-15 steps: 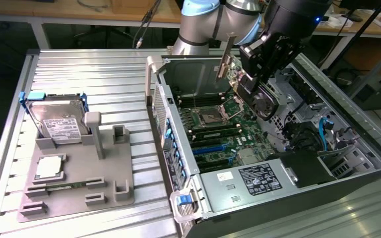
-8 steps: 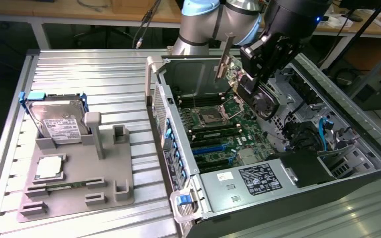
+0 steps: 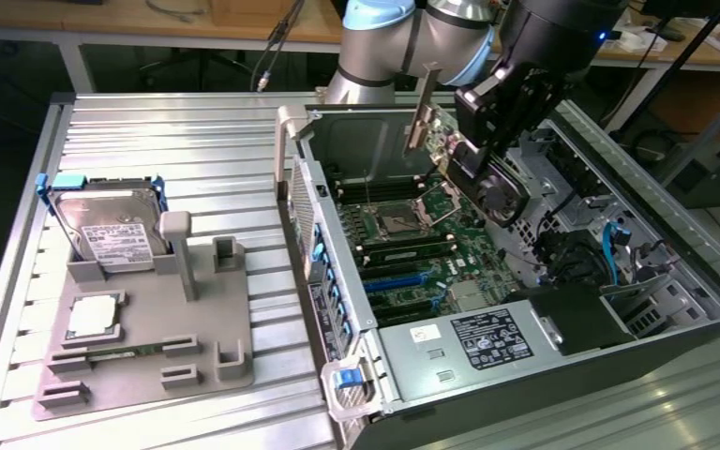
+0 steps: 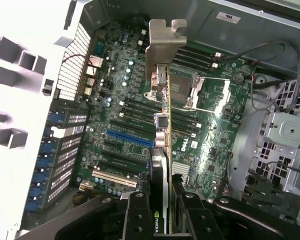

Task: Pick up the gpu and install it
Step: 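Insert the gpu into the slot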

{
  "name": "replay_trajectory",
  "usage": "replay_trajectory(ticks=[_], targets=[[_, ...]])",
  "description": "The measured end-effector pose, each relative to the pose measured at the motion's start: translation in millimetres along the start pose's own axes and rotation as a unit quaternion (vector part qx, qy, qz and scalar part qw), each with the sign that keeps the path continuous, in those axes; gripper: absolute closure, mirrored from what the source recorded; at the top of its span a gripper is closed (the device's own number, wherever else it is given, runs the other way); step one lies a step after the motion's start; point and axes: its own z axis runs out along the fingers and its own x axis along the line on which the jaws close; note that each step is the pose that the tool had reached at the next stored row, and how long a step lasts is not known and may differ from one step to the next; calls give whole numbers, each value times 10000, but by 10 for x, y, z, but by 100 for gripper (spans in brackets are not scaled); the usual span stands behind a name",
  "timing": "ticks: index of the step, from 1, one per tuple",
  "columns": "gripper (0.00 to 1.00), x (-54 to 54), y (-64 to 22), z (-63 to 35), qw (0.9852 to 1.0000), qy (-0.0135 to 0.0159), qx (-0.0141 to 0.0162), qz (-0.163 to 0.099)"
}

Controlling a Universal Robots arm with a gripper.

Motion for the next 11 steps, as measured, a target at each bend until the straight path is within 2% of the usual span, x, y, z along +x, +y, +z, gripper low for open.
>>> replay_trajectory(ticks=[11], targets=[[73,0,0,0,9996,10,0,-269]])
